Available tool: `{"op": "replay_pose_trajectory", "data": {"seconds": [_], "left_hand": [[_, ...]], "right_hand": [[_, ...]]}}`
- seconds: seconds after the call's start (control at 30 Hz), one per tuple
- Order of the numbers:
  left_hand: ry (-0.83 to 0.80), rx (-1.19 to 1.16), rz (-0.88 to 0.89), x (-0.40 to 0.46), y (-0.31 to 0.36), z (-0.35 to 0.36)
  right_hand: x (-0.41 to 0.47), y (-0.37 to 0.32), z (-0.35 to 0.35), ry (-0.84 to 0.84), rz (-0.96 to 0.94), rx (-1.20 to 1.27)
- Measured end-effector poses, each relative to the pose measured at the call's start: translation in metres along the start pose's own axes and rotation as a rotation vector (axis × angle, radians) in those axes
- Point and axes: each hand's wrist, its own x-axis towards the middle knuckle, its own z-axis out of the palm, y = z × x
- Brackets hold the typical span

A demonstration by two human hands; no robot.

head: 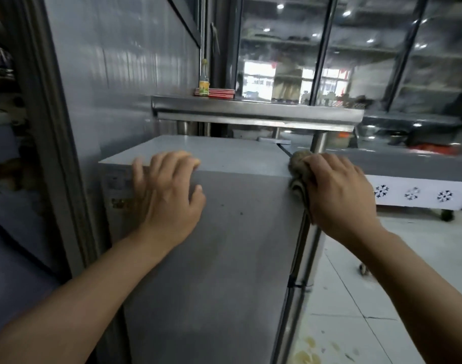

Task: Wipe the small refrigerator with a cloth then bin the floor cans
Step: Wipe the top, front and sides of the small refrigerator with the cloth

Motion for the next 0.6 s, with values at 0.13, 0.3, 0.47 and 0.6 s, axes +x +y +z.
{"op": "replay_pose_trajectory", "data": {"seconds": [0.13, 0.3, 0.47, 0.6], "left_hand": [[0.075, -0.086, -0.056, -0.006, 0.020, 0.015], [0.144, -0.095, -0.019, -0.014, 0.015, 0.025], [0.098, -0.110, -0.016, -0.018, 0.016, 0.023], [0.058, -0.089, 0.015, -0.020, 0.012, 0.020]], "right_hand": [[-0.017, 0.000, 0.020, 0.245, -0.062, 0.021], [-0.060, -0.013, 0.064, 0.468, -0.051, 0.028], [-0.135, -0.020, 0.119, 0.395, -0.059, 0.035], [-0.167, -0.016, 0.134, 0.321, -0.100, 0.020]]}}
